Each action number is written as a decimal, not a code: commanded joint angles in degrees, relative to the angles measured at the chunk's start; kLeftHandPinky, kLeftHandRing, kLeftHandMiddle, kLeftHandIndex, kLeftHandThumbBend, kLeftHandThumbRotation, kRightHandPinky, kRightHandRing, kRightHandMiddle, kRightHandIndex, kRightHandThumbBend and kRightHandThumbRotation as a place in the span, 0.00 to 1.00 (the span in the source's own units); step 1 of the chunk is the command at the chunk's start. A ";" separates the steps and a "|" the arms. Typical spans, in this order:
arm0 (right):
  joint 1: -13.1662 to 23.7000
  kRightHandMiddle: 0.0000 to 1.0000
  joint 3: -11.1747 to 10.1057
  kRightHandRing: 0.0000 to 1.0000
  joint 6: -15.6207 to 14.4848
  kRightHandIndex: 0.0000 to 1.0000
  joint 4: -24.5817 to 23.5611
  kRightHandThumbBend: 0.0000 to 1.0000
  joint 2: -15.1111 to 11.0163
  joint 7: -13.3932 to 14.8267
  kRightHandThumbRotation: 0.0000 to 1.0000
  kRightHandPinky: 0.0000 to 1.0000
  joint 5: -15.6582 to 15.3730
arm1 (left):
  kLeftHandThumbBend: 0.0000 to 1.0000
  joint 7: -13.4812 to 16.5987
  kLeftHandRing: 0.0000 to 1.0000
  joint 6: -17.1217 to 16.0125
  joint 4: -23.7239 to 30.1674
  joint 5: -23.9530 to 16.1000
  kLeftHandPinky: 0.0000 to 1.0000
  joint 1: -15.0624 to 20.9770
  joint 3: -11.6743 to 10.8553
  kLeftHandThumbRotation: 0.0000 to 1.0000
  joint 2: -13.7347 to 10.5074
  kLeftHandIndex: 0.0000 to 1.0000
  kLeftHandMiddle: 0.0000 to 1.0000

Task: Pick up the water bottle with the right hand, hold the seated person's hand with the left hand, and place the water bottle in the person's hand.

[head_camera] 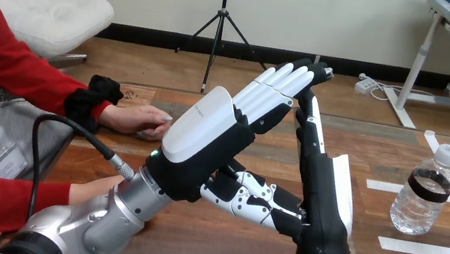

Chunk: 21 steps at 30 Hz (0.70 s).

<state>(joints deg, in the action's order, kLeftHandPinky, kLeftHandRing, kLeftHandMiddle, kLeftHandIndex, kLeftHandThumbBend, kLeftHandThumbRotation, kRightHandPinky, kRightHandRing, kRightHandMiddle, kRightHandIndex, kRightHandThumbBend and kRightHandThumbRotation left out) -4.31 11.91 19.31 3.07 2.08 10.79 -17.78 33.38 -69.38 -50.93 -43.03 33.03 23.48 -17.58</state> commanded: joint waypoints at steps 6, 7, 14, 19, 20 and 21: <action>4.60 1.00 0.66 1.00 2.06 1.00 1.44 1.00 1.20 0.43 0.44 1.00 -0.10 | 1.00 -3.81 1.00 -1.79 -0.19 3.67 1.00 1.00 -1.04 0.71 -0.25 1.00 1.00; 4.75 1.00 0.59 1.00 2.15 1.00 1.59 1.00 1.19 0.57 0.43 1.00 -0.17 | 1.00 -4.00 1.00 -1.74 -0.16 3.76 1.00 0.94 -1.09 0.71 -0.24 1.00 1.00; 4.15 1.00 1.20 1.00 1.77 1.00 0.75 1.00 1.45 -0.07 0.42 1.00 0.22 | 1.00 -4.41 1.00 -0.74 0.37 3.74 1.00 0.86 -1.82 0.71 -0.59 1.00 1.00; 3.80 1.00 1.72 1.00 2.42 1.00 0.99 1.00 1.30 -0.60 0.42 1.00 0.28 | 1.00 -4.32 1.00 -0.71 0.48 3.64 1.00 0.60 -2.19 0.73 -0.90 1.00 1.00; 3.79 1.00 1.78 1.00 2.40 1.00 1.03 1.00 1.29 -0.69 0.42 1.00 0.25 | 1.00 -4.35 1.00 -0.88 0.41 3.70 1.00 0.50 -2.20 0.73 -0.92 1.00 1.00; 3.89 1.00 1.80 1.00 2.48 1.00 1.26 1.00 1.30 -0.51 0.42 1.00 -0.03 | 1.00 -4.54 1.00 -1.17 0.28 3.86 1.00 0.35 -2.15 0.74 -0.97 1.00 1.00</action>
<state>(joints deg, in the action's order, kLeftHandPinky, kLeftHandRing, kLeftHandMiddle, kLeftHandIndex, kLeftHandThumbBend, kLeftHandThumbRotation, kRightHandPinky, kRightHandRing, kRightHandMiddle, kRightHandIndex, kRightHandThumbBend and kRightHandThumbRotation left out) -3.92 12.11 19.76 4.60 2.22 10.60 -17.72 28.92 -70.23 -51.04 -40.34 32.49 23.02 -18.21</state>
